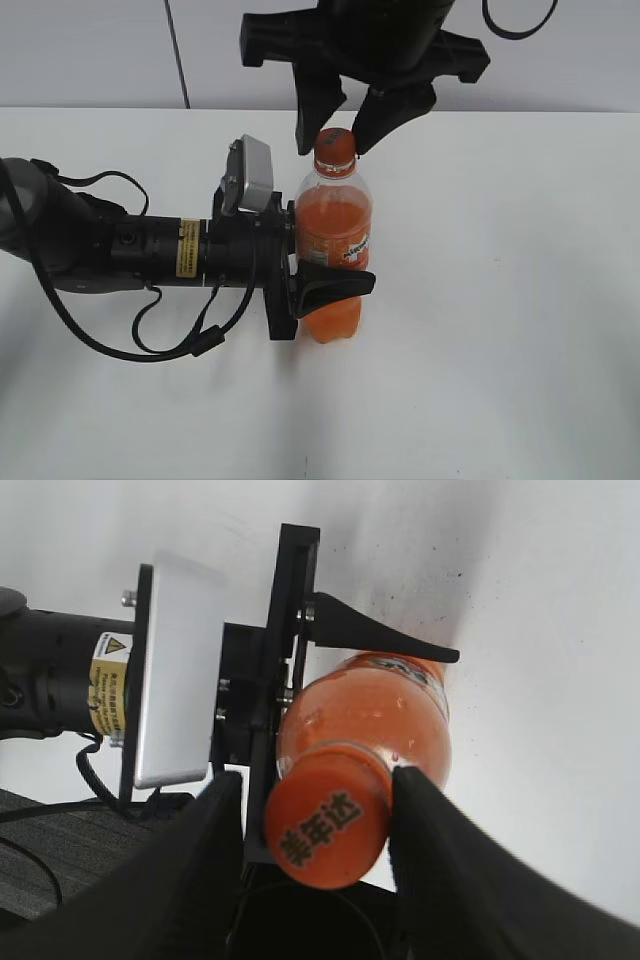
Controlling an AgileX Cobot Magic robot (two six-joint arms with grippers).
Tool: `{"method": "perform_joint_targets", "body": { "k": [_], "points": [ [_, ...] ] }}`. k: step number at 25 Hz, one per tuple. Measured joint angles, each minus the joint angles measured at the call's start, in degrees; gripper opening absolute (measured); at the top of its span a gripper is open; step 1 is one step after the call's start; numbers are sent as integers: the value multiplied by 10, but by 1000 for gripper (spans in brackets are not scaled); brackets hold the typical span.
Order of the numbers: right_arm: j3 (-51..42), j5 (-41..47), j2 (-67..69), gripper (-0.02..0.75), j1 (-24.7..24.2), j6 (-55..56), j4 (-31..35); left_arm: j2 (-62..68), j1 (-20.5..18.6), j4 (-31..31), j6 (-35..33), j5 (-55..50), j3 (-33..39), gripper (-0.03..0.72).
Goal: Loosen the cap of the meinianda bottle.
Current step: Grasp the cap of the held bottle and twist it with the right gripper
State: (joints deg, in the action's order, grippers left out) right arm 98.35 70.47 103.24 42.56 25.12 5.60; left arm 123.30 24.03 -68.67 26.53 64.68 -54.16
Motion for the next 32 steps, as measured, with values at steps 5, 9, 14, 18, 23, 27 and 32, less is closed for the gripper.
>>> {"method": "perform_joint_targets", "body": {
  "k": [5,9,14,18,23,27,32],
  "points": [
    [0,0,0,355,0,0,0,0,0,0,0,0,0,415],
    [0,0,0,349,0,0,0,0,0,0,0,0,0,415],
    [0,0,0,283,0,0,-1,0,-2,-1,0,0,0,415],
    [0,0,0,281,0,-4,-1,0,-3,-2,0,0,0,415],
    [0,0,0,279,0,-47,0,0,-3,-2,0,0,0,415],
    [0,-1,0,272,0,-151,0,0,-3,-2,0,0,0,415],
    [0,-4,0,270,0,-337,2,0,-4,-3,0,0,0,415]
  ]
}}
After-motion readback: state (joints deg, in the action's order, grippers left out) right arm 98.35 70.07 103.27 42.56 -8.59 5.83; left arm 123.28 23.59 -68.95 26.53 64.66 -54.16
